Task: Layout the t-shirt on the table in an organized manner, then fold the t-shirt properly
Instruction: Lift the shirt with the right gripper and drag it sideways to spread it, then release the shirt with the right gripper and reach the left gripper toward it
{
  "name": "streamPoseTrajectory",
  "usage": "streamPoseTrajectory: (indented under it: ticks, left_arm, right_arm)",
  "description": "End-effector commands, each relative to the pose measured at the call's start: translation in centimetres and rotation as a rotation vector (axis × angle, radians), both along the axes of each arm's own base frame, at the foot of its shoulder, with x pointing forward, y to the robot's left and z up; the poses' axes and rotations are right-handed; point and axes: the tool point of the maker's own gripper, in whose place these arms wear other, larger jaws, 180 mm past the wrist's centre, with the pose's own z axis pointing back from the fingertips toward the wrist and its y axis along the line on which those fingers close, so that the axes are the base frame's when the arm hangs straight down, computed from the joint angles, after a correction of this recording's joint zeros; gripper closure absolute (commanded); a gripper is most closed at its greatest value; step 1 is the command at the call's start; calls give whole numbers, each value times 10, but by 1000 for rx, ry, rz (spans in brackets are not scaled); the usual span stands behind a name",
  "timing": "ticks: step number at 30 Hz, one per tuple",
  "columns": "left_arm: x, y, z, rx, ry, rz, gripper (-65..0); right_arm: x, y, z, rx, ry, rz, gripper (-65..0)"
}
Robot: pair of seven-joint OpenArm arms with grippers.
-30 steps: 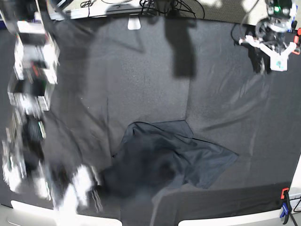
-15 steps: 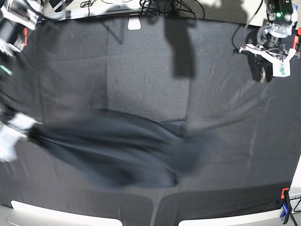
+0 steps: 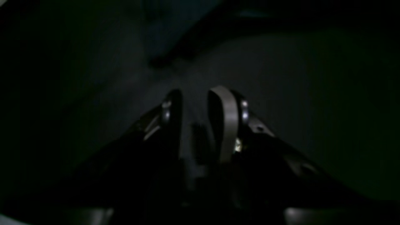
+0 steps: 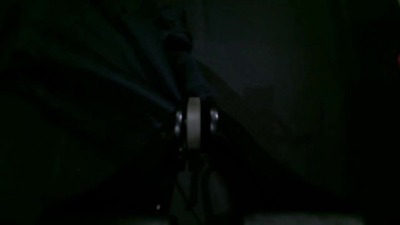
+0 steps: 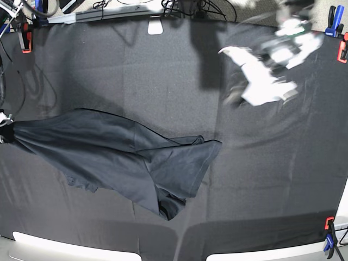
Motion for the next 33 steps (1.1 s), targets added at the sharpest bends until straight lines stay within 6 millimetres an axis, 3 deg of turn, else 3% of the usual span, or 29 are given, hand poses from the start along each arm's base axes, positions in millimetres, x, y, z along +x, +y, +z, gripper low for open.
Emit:
streamPoseTrajectory:
  ticks: [1, 4, 6, 9, 12, 14, 17, 22, 33]
  left_arm:
    - [17, 4, 20, 12, -80, 40, -182]
    - [43, 6, 23, 123, -113, 75, -182]
    - [58, 4, 14, 175, -111, 57, -182]
    - [73, -4, -19, 280, -66, 0, -182]
    - [75, -15, -52, 430, -37, -109, -190]
    - [75, -19, -64, 523, -48, -164, -203]
    - [85, -18, -58, 598, -139, -138, -203]
    - [83, -37, -53, 633, -232, -206, -203]
    - [120, -3, -75, 753, -186, -163, -203]
  right_arm:
    - [6, -8, 17, -23, -48, 0, 0]
    - [5, -10, 12, -5, -36, -10, 0]
    - [5, -10, 11, -3, -35, -11, 0]
    - [5, -10, 11, -3, -35, -11, 0]
    - [5, -10, 12, -3, -37, -11, 0]
    - [5, -10, 12, -4, -38, -11, 0]
    - [5, -10, 12, -4, -38, -11, 0]
    - [5, -10, 12, -3, -37, -11, 0]
    - [5, -9, 12, 2, -40, -9, 0]
